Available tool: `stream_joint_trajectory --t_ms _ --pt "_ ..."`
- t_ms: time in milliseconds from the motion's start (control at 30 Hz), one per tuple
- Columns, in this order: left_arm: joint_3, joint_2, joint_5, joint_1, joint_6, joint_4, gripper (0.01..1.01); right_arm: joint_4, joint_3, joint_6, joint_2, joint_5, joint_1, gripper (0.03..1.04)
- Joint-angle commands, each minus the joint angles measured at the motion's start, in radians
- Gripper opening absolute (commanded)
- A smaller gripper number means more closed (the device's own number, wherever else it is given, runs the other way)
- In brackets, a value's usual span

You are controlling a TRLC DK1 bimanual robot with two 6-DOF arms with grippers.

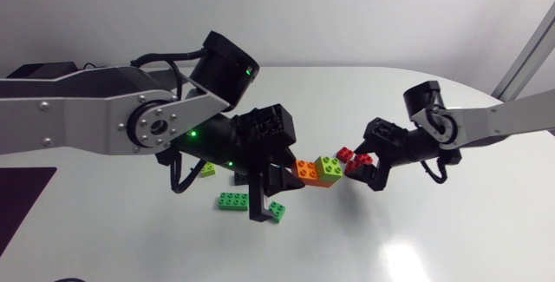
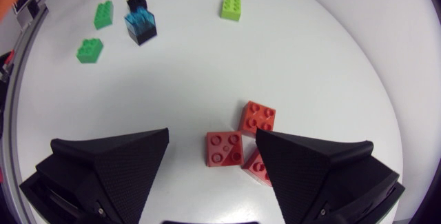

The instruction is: Separate the duplo bricks

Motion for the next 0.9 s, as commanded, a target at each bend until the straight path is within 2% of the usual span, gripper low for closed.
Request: stream_joint_trajectory --t_ms 0,100,267,367,567,800,867 --pt "0.017 0.017 -0.006 -0.007 -0.011 -0.011 0.364 -0.071 -0.016 -0.020 -0.135 -0.059 -0.016 0.99" --pt "0.017 0.007 -0.006 -0.009 -0.011 -0.023 0.364 -0.249 0.013 -0.066 -0.270 -0.183 -0.042 0.99" --pt "0.020 -0.005 -0.006 -0.021 -0.002 -0.039 0.364 -0.560 0.082 -0.194 -0.379 -0.324 -0.044 0.99" --pt "0.020 -0.008 -0.005 -0.033 0.006 -0.050 0.364 -0.680 0.105 -0.241 -0.405 -0.376 -0.017 0.99" --pt "0.012 -0.025 -0.003 -0.053 0.012 -0.068 0.364 -0.757 0.110 -0.254 -0.430 -0.418 0.068 0.99" --pt "0.016 -0.031 -0.003 -0.055 0.017 -0.076 0.364 -0.764 0.066 -0.244 -0.444 -0.412 0.174 0.99" --pt "0.019 -0.031 -0.003 -0.055 0.017 -0.076 0.364 -0.755 0.050 -0.243 -0.442 -0.405 0.187 0.96"
